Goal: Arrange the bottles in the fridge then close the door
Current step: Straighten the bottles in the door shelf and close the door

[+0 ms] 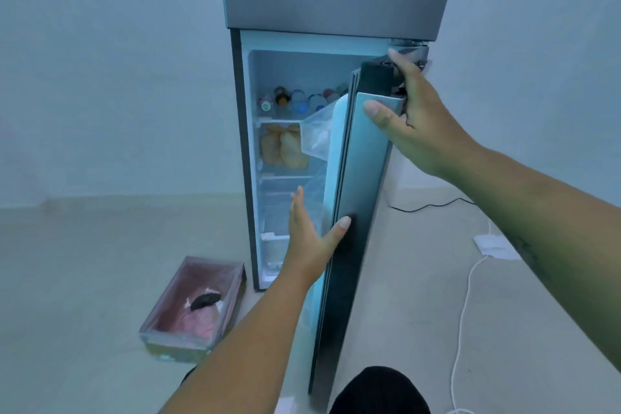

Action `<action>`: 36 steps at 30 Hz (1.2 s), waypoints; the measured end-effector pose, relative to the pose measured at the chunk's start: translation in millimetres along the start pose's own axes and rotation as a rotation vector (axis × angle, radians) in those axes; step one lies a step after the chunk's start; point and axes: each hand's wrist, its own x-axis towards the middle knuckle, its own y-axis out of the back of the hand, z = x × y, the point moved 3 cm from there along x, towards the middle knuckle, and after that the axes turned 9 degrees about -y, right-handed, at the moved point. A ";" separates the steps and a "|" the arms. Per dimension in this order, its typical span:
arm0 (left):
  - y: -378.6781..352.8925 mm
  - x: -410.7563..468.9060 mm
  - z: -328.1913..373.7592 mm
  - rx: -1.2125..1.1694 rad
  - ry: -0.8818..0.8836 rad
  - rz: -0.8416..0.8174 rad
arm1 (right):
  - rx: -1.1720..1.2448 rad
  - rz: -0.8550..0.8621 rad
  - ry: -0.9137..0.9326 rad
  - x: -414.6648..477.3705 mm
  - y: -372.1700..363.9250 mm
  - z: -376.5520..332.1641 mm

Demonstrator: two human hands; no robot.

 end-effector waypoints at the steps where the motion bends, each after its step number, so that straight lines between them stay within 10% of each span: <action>1: 6.3 2.5 -1.5 0.013 -0.007 -0.004 | 0.001 -0.012 0.010 6.9 -8.9 -0.8; 36: 154.7 234.6 -109.9 0.096 0.126 0.175 | -0.486 0.205 -0.007 236.0 -218.7 1.2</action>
